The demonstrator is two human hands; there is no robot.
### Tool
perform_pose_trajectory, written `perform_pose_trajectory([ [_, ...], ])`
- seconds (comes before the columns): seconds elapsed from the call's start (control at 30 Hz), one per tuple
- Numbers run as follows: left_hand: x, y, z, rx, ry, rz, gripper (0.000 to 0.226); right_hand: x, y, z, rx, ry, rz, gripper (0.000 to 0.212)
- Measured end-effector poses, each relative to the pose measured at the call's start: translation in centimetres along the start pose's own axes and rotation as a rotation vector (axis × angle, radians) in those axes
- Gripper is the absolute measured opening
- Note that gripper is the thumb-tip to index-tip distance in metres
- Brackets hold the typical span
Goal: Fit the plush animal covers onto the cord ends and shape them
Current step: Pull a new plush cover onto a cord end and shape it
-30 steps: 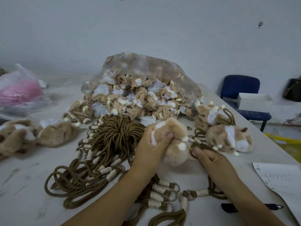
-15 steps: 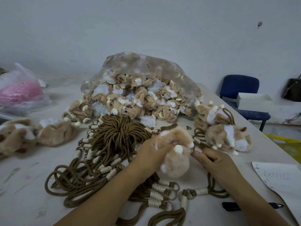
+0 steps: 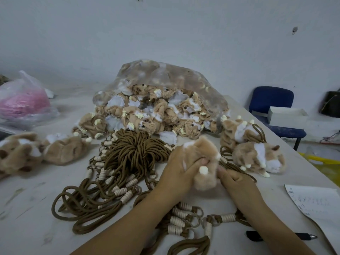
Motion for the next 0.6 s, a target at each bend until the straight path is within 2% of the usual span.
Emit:
perform_pose_trajectory([
  [0.07, 0.0, 1.0, -0.1, -0.066, -0.045, 0.101, 0.051, 0.0, 0.3, 0.1, -0.011, 0.004, 0.006, 0.074],
  [0.23, -0.3, 1.7, -0.3, -0.139, -0.082, 0.074, 0.053, -0.1, 0.5, 0.0, -0.011, 0.010, 0.011, 0.092],
  [0.47, -0.2, 2.2, 0.0, -0.150, -0.064, 0.072, 0.059, -0.4, 1.5, 0.2, -0.074, 0.021, -0.091, 0.082],
  [0.6, -0.4, 2.0, 0.1, -0.078, -0.106, 0.096, 0.058, -0.2, 3.0, 0.4, -0.124, 0.123, -0.183, 0.075],
])
Point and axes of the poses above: each hand's wrist, its own z-axis towards the middle knuckle, its own y-axis out of the back of the hand, x = y × z, the point moved 7 cm from there along z, towards the middle knuckle, and after that the axes turned 9 degrees about -y, right-handed, at the moved point
